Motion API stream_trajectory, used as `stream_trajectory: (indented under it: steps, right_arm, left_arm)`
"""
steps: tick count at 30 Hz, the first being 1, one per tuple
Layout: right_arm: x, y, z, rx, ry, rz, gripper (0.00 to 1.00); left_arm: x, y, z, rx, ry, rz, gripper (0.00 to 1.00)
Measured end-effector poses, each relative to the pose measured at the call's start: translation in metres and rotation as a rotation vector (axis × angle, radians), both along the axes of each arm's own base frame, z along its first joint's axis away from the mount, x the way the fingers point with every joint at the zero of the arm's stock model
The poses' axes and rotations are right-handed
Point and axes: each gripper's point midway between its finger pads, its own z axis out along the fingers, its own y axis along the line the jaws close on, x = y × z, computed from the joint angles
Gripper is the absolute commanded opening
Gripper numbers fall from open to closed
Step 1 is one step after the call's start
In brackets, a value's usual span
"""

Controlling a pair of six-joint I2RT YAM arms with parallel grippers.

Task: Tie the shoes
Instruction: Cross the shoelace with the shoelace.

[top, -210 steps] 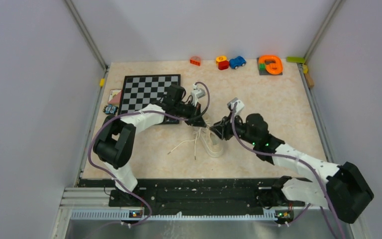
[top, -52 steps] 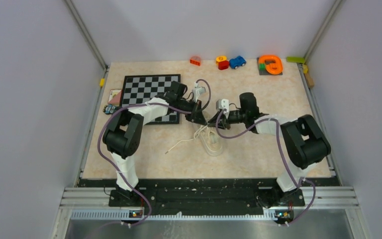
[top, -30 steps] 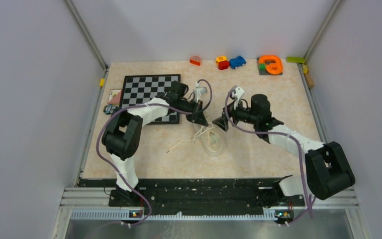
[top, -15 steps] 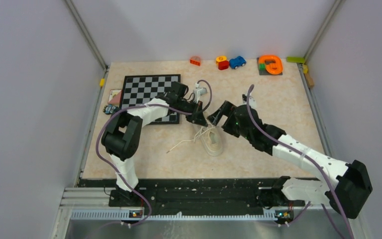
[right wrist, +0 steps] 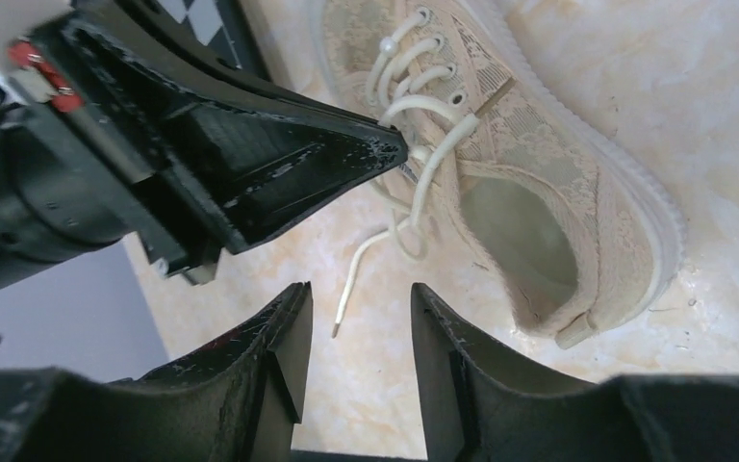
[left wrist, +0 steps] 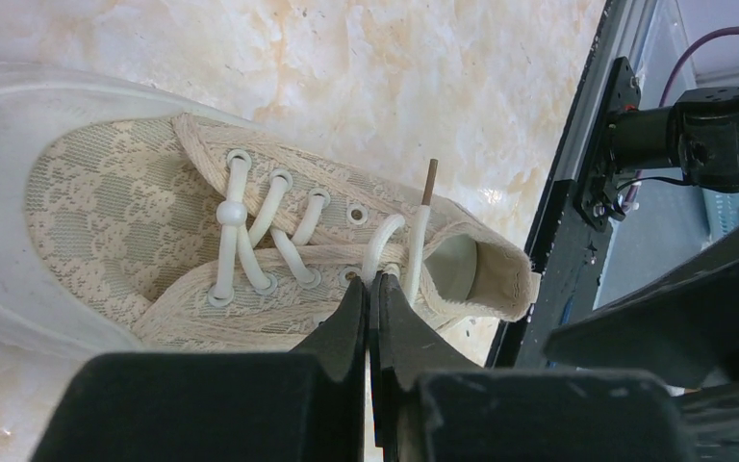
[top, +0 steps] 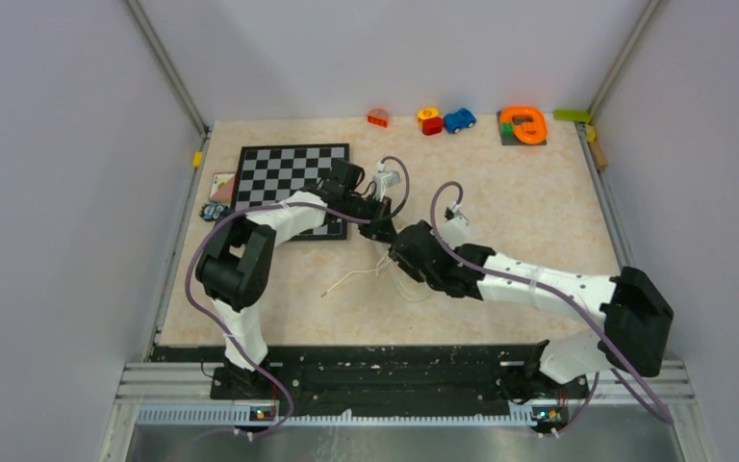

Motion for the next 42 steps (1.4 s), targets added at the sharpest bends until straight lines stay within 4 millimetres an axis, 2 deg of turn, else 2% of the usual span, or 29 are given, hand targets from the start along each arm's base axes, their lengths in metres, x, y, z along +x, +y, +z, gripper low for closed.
stream_trajectory:
  steps: [4, 16, 34, 41, 42]
  right_arm:
    - [0.003, 0.008, -0.021, -0.048, 0.037, -0.039, 0.36]
    - [0.011, 0.005, -0.054, -0.11, 0.063, -0.119, 0.34]
    - [0.024, 0.006, -0.056, -0.114, 0.023, -0.172, 0.25]
    - [0.029, 0.003, -0.059, -0.117, 0.023, -0.187, 0.24]
    - [0.029, 0.003, -0.06, -0.119, 0.025, -0.189, 0.22]
  left_arm:
    - [0.0, 0.0, 0.0, -0.002, 0.001, 0.0, 0.0]
    - [-0.001, -0.001, 0.001, -0.006, 0.002, -0.003, 0.0]
    - [-0.002, -0.001, 0.003, -0.015, 0.006, -0.011, 0.0]
    - [-0.003, -0.001, 0.003, -0.017, 0.007, -0.013, 0.0]
    - [-0.003, -0.001, 0.003, -0.017, 0.008, -0.013, 0.0]
